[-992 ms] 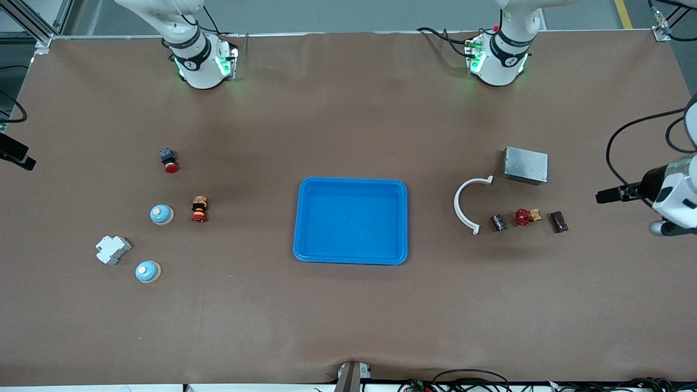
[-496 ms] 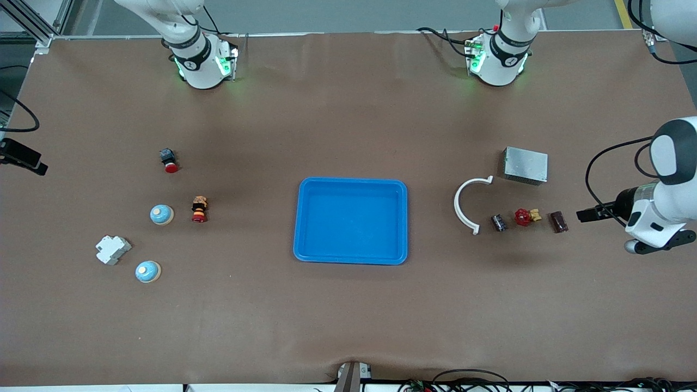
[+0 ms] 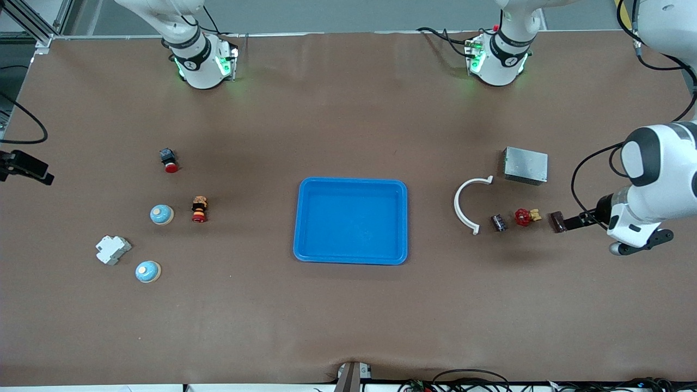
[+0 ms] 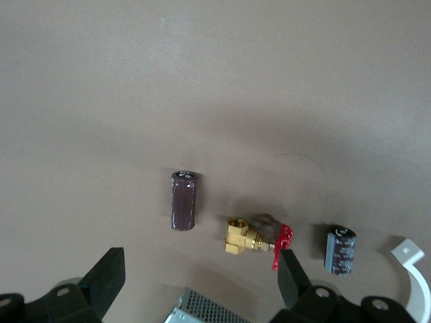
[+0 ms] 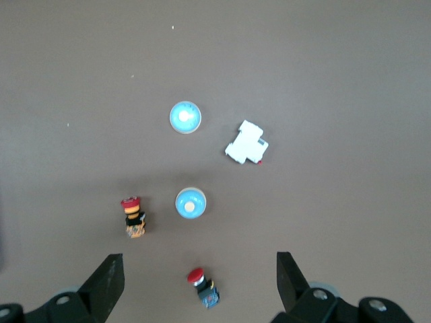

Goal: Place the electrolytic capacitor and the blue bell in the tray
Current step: 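Move the left gripper toward the black capacitors beside the brass valve, then lower the left gripper onto a capacitor while the right gripper reaches a bell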

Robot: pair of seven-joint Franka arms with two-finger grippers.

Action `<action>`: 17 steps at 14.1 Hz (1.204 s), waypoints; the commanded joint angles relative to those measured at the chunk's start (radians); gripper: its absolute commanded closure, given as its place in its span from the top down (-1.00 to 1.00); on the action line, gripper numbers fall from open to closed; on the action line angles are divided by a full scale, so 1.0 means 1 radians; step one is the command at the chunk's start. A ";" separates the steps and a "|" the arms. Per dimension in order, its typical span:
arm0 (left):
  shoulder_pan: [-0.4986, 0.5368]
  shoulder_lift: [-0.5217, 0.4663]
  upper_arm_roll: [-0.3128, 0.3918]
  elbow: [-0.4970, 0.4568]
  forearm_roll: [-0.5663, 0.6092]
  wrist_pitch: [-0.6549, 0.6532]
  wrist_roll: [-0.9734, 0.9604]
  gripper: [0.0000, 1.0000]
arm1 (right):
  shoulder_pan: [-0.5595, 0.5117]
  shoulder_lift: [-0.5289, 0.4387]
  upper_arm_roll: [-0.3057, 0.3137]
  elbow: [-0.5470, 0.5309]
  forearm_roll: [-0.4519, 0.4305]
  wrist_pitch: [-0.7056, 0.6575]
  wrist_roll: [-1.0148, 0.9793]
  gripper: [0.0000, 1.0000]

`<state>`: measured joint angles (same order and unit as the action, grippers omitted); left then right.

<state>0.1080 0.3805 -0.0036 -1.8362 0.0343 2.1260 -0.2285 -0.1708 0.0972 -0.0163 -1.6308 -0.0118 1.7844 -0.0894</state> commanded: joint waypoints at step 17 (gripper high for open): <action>0.027 0.110 0.008 -0.061 0.036 0.150 -0.011 1.00 | 0.050 0.585 0.019 0.089 0.027 0.584 -0.007 1.00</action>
<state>0.1216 0.4809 0.0051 -1.9021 0.0509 2.2532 -0.2298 -0.1236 0.6078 0.0032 -1.6130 0.0006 2.3435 -0.0956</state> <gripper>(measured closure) 0.000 0.000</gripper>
